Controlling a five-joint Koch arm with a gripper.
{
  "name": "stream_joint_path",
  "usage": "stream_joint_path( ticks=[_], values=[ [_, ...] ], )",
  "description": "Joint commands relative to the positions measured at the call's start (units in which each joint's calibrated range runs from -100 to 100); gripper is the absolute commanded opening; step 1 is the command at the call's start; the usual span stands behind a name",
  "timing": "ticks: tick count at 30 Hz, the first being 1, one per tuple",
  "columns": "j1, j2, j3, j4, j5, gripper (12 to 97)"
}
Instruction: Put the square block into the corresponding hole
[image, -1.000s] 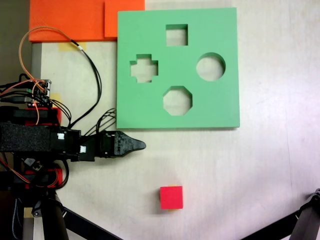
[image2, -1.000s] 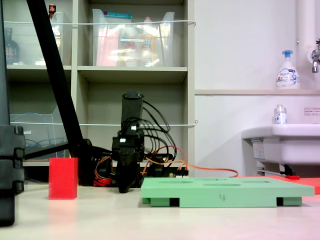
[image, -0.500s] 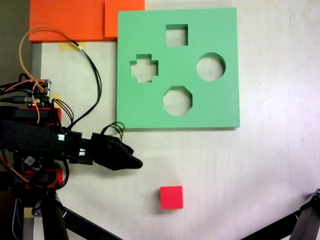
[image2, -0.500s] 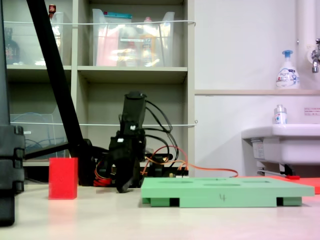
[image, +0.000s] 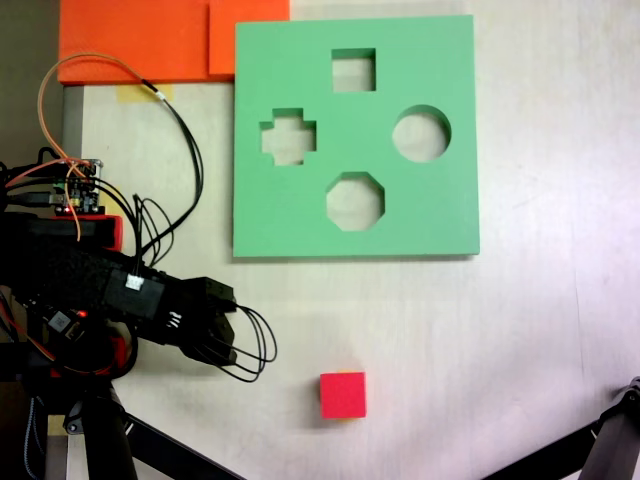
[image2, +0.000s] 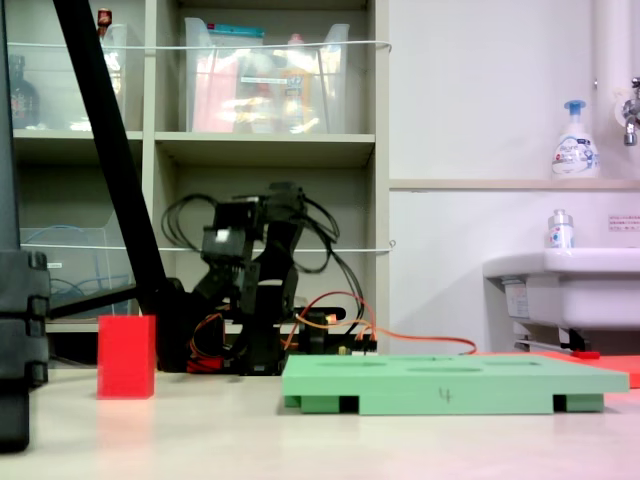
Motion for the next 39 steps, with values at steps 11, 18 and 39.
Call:
stream_joint_path(
  ticks=[11,18,39],
  values=[
    [0.1,5.88,38.43,-33.64,0.05,38.9],
    [1.76,25.99,53.18,-37.49,0.1,67.9],
    [1.86,66.77,69.04,-35.95,-0.15,92.3]
  ],
)
